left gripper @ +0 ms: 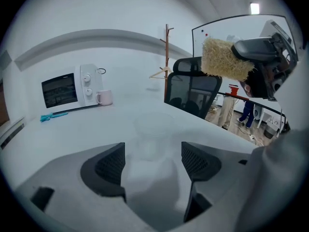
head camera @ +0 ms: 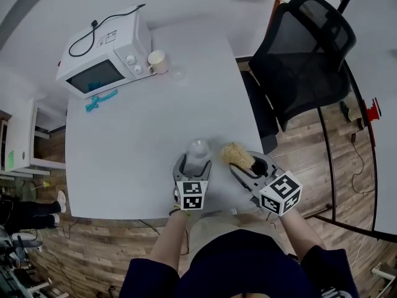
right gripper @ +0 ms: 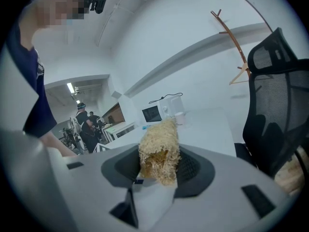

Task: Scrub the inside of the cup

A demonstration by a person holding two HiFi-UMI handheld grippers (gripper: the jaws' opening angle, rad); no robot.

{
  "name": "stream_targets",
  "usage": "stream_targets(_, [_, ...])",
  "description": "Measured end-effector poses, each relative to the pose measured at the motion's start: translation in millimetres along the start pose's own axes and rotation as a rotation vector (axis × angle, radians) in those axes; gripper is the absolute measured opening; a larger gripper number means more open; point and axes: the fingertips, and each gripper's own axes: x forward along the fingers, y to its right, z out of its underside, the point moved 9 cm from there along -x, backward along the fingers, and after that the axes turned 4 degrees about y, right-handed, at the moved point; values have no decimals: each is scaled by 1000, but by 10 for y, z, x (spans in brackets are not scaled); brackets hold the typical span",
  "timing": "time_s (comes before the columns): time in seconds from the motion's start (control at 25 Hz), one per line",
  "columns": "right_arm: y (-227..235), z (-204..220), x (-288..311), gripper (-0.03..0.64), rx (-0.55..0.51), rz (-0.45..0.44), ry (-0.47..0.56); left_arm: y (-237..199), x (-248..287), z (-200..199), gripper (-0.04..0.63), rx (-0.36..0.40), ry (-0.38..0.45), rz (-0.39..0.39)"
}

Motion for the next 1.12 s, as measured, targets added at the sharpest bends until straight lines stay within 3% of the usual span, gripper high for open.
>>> stream_targets(0.56, [-563, 389, -802, 179, -20, -96, 9, 771, -1053, -103, 345, -54, 89, -51])
stream_targets(0.88, [-773, 442, -1031, 179, -45, -84, 30, 1008, -1592, -231, 109, -97, 180, -74])
stream_targets(1.12, [-1031, 551, -1223, 180, -36, -51, 47, 1186, -1978, -201, 51, -74, 202, -65])
